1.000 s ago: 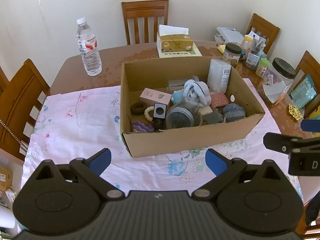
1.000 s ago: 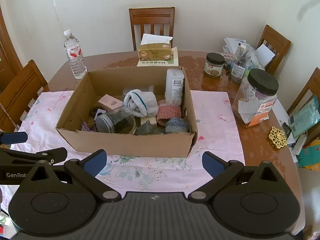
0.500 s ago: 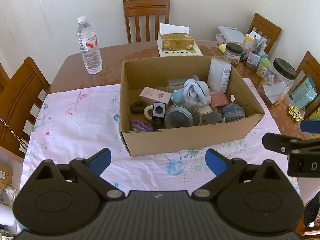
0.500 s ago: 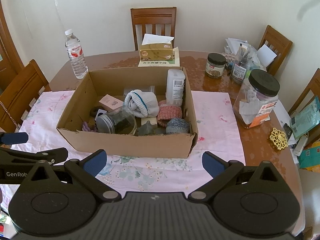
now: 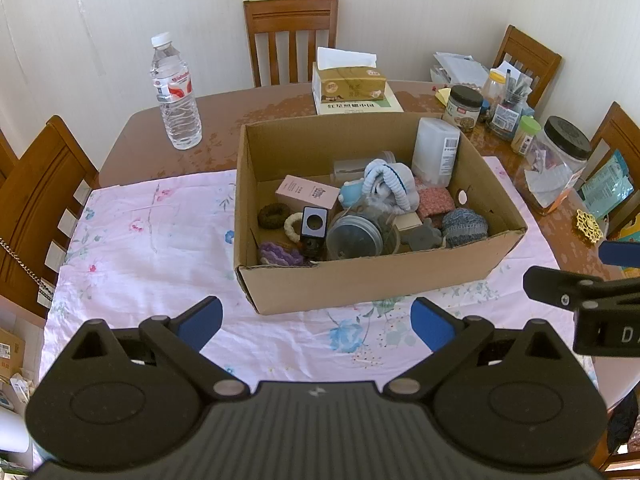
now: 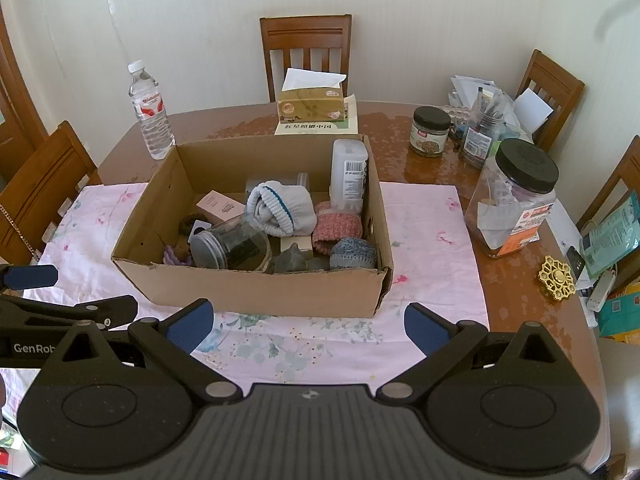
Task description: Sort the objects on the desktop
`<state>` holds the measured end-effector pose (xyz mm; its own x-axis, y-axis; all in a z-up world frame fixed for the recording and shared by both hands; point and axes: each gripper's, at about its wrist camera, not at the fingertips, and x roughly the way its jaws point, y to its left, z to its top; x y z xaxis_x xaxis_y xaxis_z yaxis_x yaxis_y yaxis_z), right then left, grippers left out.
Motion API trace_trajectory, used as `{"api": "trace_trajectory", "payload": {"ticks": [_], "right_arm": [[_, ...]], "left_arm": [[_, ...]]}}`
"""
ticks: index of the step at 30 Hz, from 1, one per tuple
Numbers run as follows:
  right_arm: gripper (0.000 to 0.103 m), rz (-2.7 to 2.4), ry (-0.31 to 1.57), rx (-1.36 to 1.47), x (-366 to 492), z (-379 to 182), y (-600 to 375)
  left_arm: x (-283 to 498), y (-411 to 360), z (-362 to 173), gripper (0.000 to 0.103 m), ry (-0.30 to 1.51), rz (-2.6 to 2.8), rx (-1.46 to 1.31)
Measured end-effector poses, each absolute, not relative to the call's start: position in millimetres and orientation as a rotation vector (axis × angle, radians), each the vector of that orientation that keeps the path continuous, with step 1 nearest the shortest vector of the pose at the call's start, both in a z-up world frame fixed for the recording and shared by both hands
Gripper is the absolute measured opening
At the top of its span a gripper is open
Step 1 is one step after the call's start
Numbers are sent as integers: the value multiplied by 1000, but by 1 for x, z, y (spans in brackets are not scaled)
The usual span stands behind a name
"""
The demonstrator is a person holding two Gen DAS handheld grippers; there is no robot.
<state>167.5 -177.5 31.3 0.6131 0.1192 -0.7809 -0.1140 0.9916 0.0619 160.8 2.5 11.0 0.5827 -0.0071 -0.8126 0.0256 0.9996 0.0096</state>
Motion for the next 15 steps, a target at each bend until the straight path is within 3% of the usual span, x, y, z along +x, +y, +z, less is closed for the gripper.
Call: {"api": "trace_trajectory", "payload": {"ticks": [15], "right_arm": [[103, 136, 900, 6, 169, 32, -178]], "left_arm": [[162, 1, 11, 100, 950, -16, 25]]}}
